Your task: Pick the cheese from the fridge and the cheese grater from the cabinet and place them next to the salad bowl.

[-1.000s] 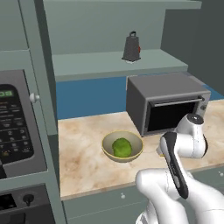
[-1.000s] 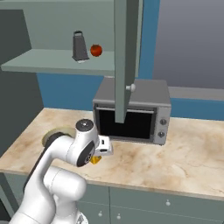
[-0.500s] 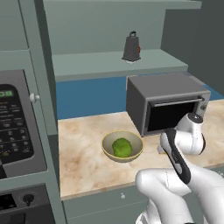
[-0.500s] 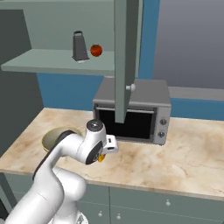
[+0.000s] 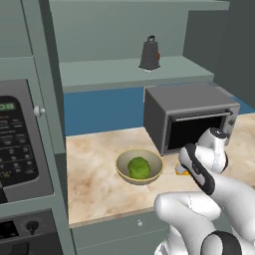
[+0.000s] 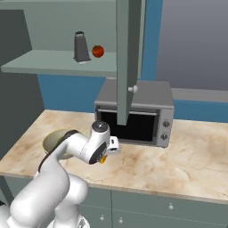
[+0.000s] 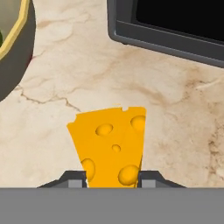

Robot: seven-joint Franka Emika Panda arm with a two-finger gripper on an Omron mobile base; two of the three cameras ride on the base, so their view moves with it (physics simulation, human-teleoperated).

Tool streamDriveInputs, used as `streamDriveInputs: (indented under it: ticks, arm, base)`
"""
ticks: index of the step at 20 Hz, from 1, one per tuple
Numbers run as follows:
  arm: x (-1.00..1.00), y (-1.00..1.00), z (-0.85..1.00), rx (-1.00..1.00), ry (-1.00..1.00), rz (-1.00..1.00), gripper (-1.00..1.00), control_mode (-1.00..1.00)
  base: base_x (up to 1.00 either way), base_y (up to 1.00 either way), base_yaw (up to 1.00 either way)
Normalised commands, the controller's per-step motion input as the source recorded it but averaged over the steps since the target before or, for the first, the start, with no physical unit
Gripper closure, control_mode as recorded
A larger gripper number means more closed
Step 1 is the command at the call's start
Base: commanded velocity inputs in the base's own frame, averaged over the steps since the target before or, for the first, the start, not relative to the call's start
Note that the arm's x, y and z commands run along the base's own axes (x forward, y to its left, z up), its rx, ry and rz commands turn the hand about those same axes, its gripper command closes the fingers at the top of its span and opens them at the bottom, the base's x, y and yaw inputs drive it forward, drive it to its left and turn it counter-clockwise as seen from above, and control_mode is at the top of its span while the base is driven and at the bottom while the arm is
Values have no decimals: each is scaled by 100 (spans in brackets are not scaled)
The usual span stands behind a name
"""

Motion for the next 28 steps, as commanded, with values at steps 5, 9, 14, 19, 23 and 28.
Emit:
streamDriveInputs:
  ticks: [5,9,14,19,23,28]
  arm:
    - [4,27,-29,0,-7,0,100,-100]
    - [0,26,-38,0,-5,2,100,-100]
    - [0,37,-46,0,-6,3,100,-100]
    - [2,16,-53,0,0,6,100,-100]
    - [0,21,-61,0,-1,7,100,-100]
    - [0,60,-70,0,-8,6,-100,-100]
  base:
    - [0,0,0]
    - [0,0,0]
    - [0,0,0]
    - [0,0,0]
    - [0,0,0]
    - [0,0,0]
